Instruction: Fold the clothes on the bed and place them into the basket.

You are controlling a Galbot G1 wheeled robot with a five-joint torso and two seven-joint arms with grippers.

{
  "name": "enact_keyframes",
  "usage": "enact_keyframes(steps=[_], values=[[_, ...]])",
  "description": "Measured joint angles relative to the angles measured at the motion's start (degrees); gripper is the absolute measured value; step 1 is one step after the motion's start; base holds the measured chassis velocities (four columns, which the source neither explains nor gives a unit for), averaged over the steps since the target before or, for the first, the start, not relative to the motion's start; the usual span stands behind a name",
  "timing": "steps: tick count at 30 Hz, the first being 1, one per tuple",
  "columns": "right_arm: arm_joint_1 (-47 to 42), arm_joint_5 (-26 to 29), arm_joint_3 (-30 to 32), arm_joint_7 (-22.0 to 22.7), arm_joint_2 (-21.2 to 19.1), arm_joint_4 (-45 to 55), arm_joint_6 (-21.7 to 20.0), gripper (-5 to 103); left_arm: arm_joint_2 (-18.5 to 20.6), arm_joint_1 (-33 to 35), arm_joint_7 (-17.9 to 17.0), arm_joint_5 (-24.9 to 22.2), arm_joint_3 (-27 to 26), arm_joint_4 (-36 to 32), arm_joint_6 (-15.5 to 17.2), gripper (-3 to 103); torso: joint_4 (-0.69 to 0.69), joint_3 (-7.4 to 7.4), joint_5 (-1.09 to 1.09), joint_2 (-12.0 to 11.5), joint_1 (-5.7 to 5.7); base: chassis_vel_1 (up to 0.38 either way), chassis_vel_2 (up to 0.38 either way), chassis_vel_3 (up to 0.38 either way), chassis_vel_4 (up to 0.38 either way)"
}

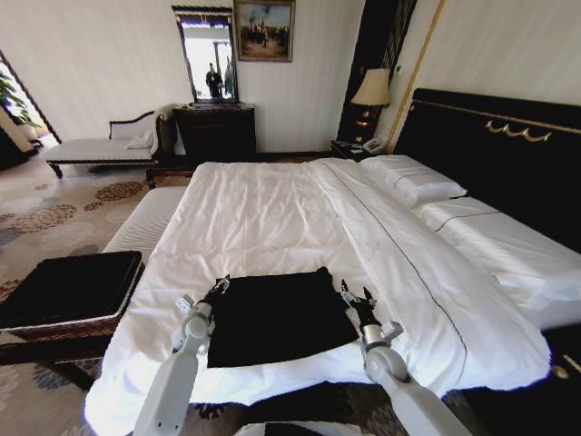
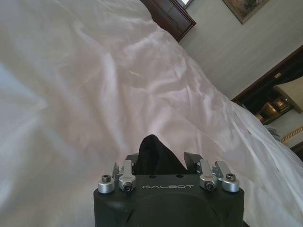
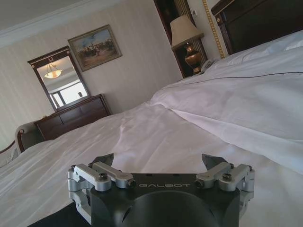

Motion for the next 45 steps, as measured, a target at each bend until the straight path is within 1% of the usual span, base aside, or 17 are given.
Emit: enact_keyframes(steps=[1,3,6,7,9,10,11,12,14,15,18,22,28,37,39,41,45], values=[[0.8,0.0,-0.3,0.2,0.1,-0.6,-0.1,100,0.0,0.1,0.2,0.0,0.0,0.0,-0.1,46,0.00,0.00,0.00,0.0,0.00,0.000,0.000,0.000,0.000],[1.7,0.1,-0.7,0.3,0.3,-1.3,-0.2,100,0.0,0.2,0.3,0.0,-0.1,-0.1,-0.3,46,0.00,0.00,0.00,0.0,0.00,0.000,0.000,0.000,0.000],[4.6,0.1,-1.6,0.5,0.8,-4.1,-0.3,100,0.1,0.5,0.6,-0.1,-0.4,-0.1,-0.7,30,0.01,0.00,0.00,0.0,0.00,0.000,0.000,0.000,0.000],[4.6,0.1,-1.6,0.5,0.8,-4.1,-0.3,100,0.1,0.5,0.6,-0.1,-0.4,-0.1,-0.7,30,0.01,0.00,0.00,0.0,0.00,0.000,0.000,0.000,0.000],[6.4,0.5,-2.2,0.5,1.2,-5.7,-0.5,100,0.3,0.7,0.7,-0.5,-0.7,-0.2,-0.8,19,0.00,0.00,0.00,0.0,0.00,0.000,0.000,0.000,0.000],[7.2,0.7,-2.4,0.6,1.3,-6.5,-0.6,100,0.4,0.8,0.8,-0.7,-0.9,-0.2,-0.9,19,0.00,0.00,0.00,0.0,0.00,0.000,0.000,0.000,0.000],[8.1,1.2,-2.7,0.6,1.4,-7.3,-0.7,100,0.5,0.9,0.9,-1.0,-1.1,-0.2,-1.0,13,0.00,0.00,0.00,0.0,0.00,0.000,0.000,0.000,0.000],[8.1,1.2,-2.7,0.6,1.4,-7.3,-0.7,100,0.5,0.9,0.9,-1.0,-1.1,-0.2,-1.0,13,0.00,0.00,0.00,0.0,0.00,0.000,0.000,0.000,0.000],[9.9,2.4,-3.3,0.1,1.6,-9.0,-0.9,100,0.6,1.0,1.1,-1.4,-1.5,0.0,-1.3,4,0.00,0.00,0.00,0.0,0.00,0.000,0.000,0.000,0.000],[11.2,3.4,-3.6,-0.6,1.8,-10.3,-1.1,100,0.7,1.0,1.2,-1.7,-1.9,0.2,-1.5,2,-0.01,0.00,0.00,0.0,0.00,0.000,0.000,0.000,0.000],[13.3,5.5,-4.2,-2.5,2.1,-12.6,-1.4,100,0.7,1.1,1.2,-2.5,-2.7,0.4,-1.7,1,-0.01,0.00,-0.01,0.0,0.00,0.000,0.000,0.000,0.000],[16.7,9.9,-5.8,-8.2,2.1,-16.6,-2.6,100,1.0,1.7,1.2,-3.2,-3.6,0.4,-2.0,1,0.00,0.00,-0.01,0.0,0.00,0.000,0.000,0.000,0.000],[20.5,11.5,-8.7,-14.5,3.1,-22.1,-3.9,100,1.0,2.7,1.1,-3.5,-4.5,-0.6,-2.2,1,0.00,0.00,0.00,0.0,0.00,0.000,0.000,0.000,0.000],[24.9,12.1,-12.1,-18.6,5.8,-28.6,-4.9,102,1.3,3.2,0.9,-3.4,-4.5,-0.9,-2.4,1,0.00,0.00,0.00,0.0,0.00,0.000,0.000,0.000,0.000],[25.6,12.8,-12.5,-19.3,6.2,-29.6,-5.5,95,1.3,3.1,0.8,-3.0,-4.2,-0.8,-2.4,1,0.00,0.00,0.00,0.0,0.00,0.000,0.000,0.000,0.000],[25.9,12.9,-12.7,-19.4,6.3,-29.9,-5.7,95,1.3,3.0,0.8,-2.9,-4.0,-0.7,-2.4,1,0.00,0.00,0.00,0.0,0.00,0.000,0.000,0.000,0.000],[26.4,13.2,-13.4,-19.5,6.3,-30.5,-6.2,75,1.1,2.8,0.7,-2.7,-3.8,-0.5,-2.4,1,0.01,0.00,0.01,0.0,0.00,0.000,0.000,0.000,0.000]])
